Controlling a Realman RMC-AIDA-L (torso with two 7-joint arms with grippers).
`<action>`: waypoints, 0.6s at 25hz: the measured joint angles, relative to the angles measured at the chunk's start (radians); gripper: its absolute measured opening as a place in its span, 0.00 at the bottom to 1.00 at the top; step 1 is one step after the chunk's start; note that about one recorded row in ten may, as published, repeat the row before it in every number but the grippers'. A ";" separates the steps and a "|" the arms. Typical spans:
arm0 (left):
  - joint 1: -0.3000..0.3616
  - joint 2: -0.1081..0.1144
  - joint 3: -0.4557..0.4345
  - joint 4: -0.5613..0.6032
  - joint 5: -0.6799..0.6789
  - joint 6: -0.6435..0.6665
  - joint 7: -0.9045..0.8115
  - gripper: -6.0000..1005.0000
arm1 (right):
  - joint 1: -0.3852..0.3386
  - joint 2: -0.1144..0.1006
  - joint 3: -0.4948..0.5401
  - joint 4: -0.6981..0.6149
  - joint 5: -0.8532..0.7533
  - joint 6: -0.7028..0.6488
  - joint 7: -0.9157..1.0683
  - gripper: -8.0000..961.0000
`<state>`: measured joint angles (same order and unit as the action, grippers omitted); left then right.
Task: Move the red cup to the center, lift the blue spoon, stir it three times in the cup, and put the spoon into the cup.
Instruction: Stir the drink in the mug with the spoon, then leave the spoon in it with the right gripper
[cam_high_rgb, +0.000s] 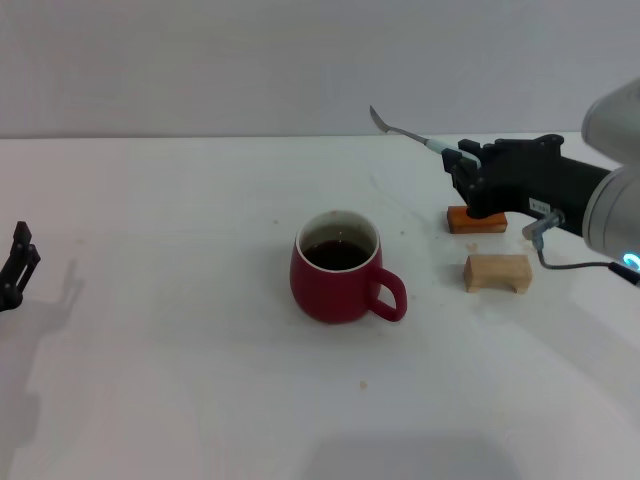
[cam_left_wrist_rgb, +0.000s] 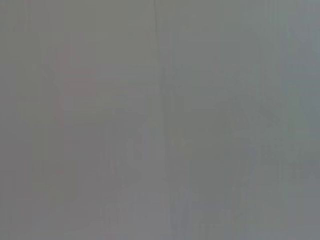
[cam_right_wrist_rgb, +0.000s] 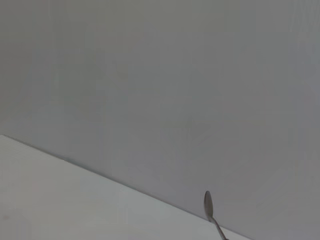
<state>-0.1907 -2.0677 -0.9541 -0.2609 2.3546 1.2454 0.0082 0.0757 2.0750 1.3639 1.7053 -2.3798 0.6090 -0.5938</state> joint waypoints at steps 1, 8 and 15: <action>0.000 0.000 0.000 0.000 0.000 0.000 0.000 0.85 | 0.011 0.000 0.015 0.009 0.000 0.029 0.004 0.16; -0.010 0.000 0.000 -0.002 0.000 -0.002 0.004 0.85 | 0.093 -0.002 0.117 0.083 -0.033 0.245 0.052 0.16; -0.012 0.000 -0.001 -0.004 0.000 -0.003 0.006 0.85 | 0.185 -0.002 0.173 0.127 -0.098 0.427 0.082 0.16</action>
<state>-0.2022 -2.0677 -0.9551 -0.2653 2.3547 1.2426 0.0147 0.2607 2.0730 1.5366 1.8327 -2.4780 1.0363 -0.5121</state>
